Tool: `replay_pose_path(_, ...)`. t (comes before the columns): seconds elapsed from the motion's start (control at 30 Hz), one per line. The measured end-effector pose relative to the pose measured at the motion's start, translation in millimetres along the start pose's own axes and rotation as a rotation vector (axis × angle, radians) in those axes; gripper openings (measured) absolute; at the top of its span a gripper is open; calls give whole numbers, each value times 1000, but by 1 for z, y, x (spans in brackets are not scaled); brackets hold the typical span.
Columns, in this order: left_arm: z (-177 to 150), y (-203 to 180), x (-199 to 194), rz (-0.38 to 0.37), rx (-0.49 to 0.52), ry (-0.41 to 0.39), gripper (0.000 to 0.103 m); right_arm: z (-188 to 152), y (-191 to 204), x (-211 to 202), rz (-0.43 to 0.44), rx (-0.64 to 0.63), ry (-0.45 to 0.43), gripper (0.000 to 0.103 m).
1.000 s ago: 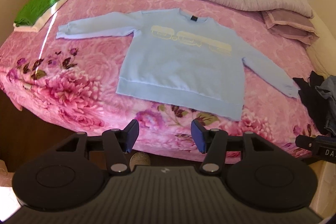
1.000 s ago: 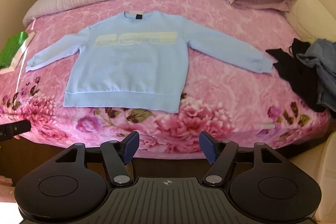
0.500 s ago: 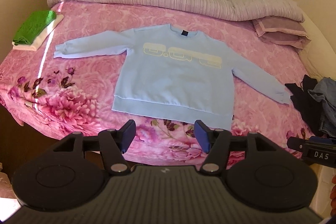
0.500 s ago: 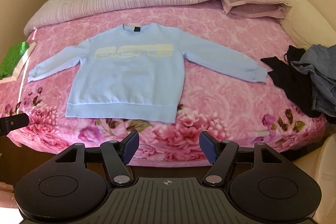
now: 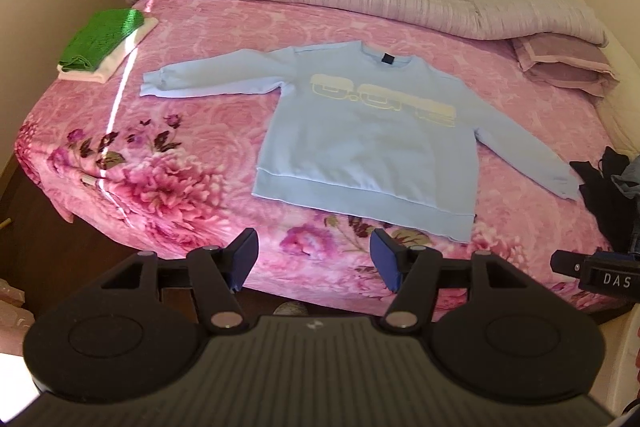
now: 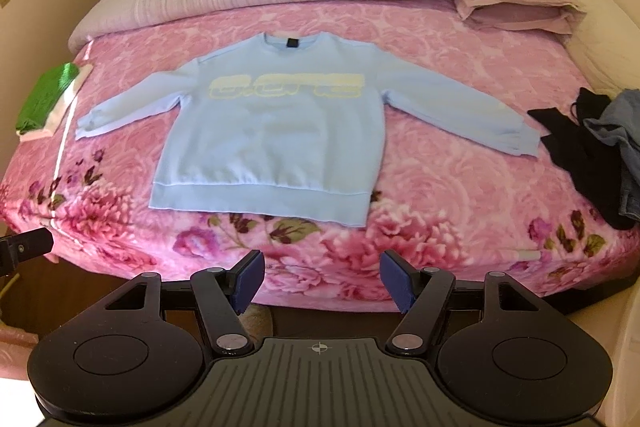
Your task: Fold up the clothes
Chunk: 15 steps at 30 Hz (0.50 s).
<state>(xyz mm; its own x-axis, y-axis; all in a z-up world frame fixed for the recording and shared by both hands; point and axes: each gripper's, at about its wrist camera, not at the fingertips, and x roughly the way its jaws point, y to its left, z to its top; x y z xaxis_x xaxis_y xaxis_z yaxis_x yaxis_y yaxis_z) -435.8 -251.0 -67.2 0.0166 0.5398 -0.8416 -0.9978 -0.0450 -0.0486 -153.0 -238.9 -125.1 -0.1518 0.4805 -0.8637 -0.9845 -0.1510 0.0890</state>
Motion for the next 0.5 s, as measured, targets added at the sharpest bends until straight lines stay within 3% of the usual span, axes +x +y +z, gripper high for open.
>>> replay_pose_path(0.5,9,-11,8,-28,27,-5,58,8,-11,-3,-21,26,-22,68)
